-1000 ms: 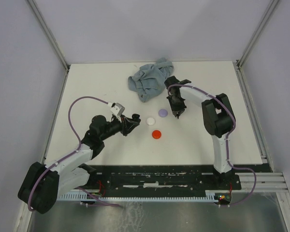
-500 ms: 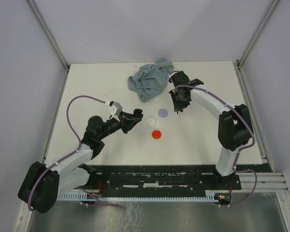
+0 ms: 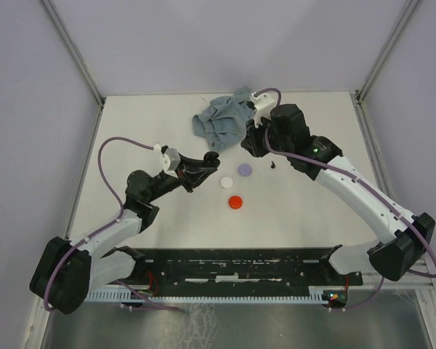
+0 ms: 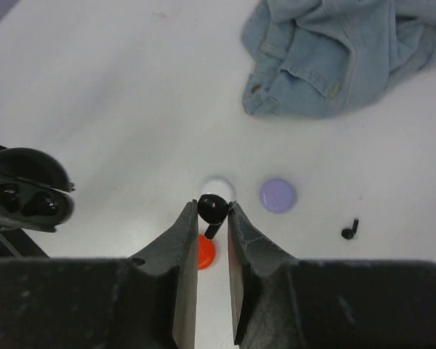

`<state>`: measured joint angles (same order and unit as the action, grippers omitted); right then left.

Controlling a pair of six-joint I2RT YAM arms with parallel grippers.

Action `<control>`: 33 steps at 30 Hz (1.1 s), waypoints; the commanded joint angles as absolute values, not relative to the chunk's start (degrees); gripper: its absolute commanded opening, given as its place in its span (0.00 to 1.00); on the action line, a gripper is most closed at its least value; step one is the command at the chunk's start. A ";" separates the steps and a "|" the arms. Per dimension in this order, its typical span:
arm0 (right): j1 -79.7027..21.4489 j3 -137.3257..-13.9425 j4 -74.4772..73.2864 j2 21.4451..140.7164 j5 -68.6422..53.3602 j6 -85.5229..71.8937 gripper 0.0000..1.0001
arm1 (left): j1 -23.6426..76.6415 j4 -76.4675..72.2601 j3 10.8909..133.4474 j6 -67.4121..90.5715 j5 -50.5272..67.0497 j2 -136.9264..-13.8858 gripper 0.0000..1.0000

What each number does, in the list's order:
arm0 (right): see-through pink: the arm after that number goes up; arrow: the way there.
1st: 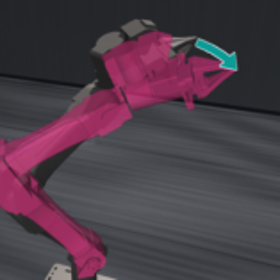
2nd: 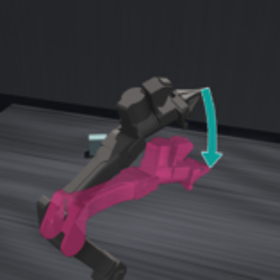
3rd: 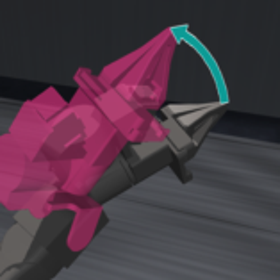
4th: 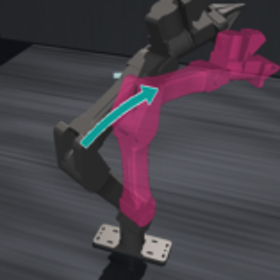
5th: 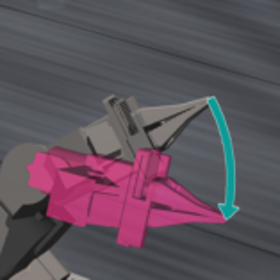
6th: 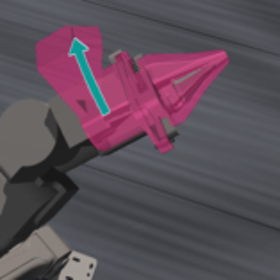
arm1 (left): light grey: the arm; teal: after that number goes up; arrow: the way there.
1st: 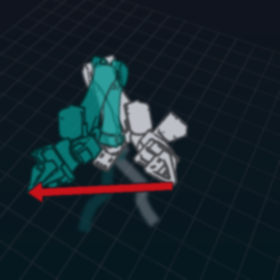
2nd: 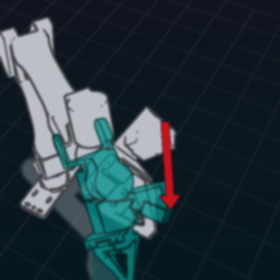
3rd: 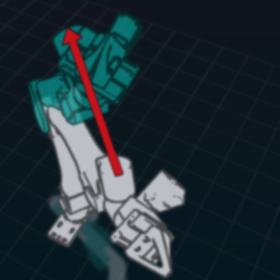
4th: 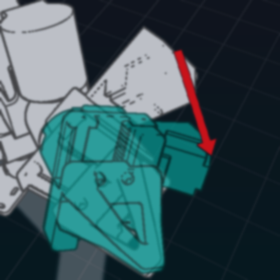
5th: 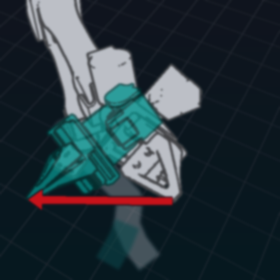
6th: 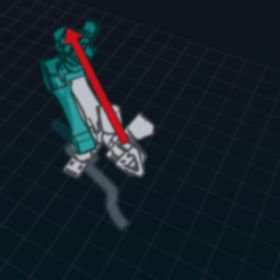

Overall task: Insert the wireless bluetooth earbuds into the charging case
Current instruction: Place the earbud in the charging case.

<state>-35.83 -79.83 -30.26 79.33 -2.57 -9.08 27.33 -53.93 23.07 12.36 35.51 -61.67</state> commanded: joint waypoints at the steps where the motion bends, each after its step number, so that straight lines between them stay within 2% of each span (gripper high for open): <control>1: -39.54 -78.09 -19.22 73.86 -6.26 -7.55 0.21 | 27.02 -61.94 26.92 11.33 37.44 -62.33 0.03; 12: -46.65 -70.85 1.49 68.23 -11.01 -9.76 0.20 | 27.16 -67.62 29.12 16.08 36.50 -63.70 0.03; 33: -49.89 -67.65 6.03 69.92 -11.07 -8.45 0.18 | 27.20 -74.79 30.20 24.43 35.39 -64.95 0.03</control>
